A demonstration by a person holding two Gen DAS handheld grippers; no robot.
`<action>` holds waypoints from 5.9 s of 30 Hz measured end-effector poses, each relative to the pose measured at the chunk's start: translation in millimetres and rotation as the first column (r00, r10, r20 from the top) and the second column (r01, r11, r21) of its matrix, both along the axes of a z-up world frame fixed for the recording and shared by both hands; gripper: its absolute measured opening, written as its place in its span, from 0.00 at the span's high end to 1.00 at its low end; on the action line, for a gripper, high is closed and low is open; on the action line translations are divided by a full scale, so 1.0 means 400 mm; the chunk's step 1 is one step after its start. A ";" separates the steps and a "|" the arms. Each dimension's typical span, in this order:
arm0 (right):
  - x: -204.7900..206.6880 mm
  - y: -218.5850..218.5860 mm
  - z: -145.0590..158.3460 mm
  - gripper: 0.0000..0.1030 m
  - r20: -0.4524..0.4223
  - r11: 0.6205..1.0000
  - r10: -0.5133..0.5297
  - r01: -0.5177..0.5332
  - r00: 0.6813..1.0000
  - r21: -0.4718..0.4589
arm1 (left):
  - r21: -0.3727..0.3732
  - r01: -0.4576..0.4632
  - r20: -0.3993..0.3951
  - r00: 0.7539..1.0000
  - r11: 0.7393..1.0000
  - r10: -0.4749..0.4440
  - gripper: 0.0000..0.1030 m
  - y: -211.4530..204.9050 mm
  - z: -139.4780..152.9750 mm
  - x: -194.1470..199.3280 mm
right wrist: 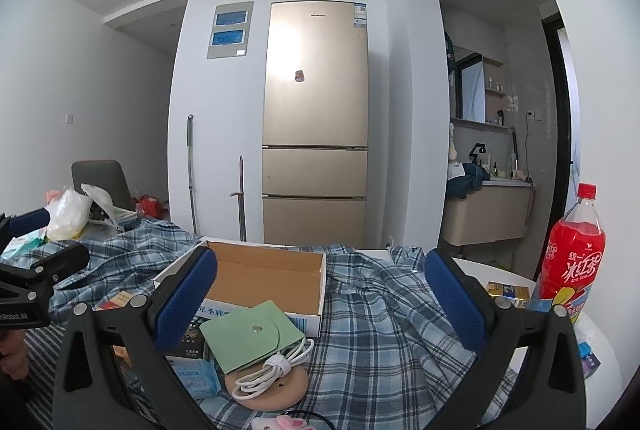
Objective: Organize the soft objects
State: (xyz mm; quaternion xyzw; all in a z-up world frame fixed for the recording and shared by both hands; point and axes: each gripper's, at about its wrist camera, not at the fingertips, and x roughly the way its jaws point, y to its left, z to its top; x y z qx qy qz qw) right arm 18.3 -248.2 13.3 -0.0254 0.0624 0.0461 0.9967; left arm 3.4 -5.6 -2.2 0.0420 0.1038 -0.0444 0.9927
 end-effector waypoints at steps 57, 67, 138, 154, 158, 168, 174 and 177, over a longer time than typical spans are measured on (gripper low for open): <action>0.213 0.032 -0.098 0.06 -0.526 0.982 0.186 -0.180 0.830 0.063 | -0.225 -0.017 -0.661 0.737 0.974 -0.140 0.43 0.046 -0.184 0.247; 0.212 0.048 -0.111 0.06 -0.534 0.979 0.183 -0.201 0.825 0.025 | -0.208 0.030 -0.673 0.721 0.978 -0.165 0.44 0.024 -0.183 0.247; 0.101 0.025 -0.169 0.72 -0.667 0.984 0.109 -0.177 0.737 -0.035 | -0.086 0.125 -0.210 0.968 0.988 -0.140 0.48 -0.022 -0.035 0.057; 0.023 0.016 -0.058 0.72 -0.353 0.989 0.136 -0.146 0.926 -0.001 | -0.081 0.104 -0.132 0.985 0.991 -0.114 0.48 -0.021 -0.009 0.010; 0.008 0.029 -0.030 0.72 -0.293 0.990 0.112 -0.131 0.949 -0.045 | -0.093 0.107 -0.111 0.987 0.990 -0.117 0.48 -0.022 0.027 -0.017; 0.016 0.073 0.153 0.72 -0.151 0.987 0.146 -0.155 0.978 -0.051 | -0.025 0.110 0.028 0.994 0.994 -0.110 0.48 -0.059 0.187 -0.042; 0.077 0.087 0.268 0.72 -0.089 0.993 0.118 -0.120 0.989 -0.020 | -0.054 0.073 0.086 0.994 0.996 -0.068 0.48 -0.063 0.294 0.030; 0.121 0.097 0.319 0.72 -0.078 0.993 0.116 -0.115 0.990 0.010 | -0.056 0.070 0.106 0.992 0.996 -0.063 0.48 -0.071 0.341 0.068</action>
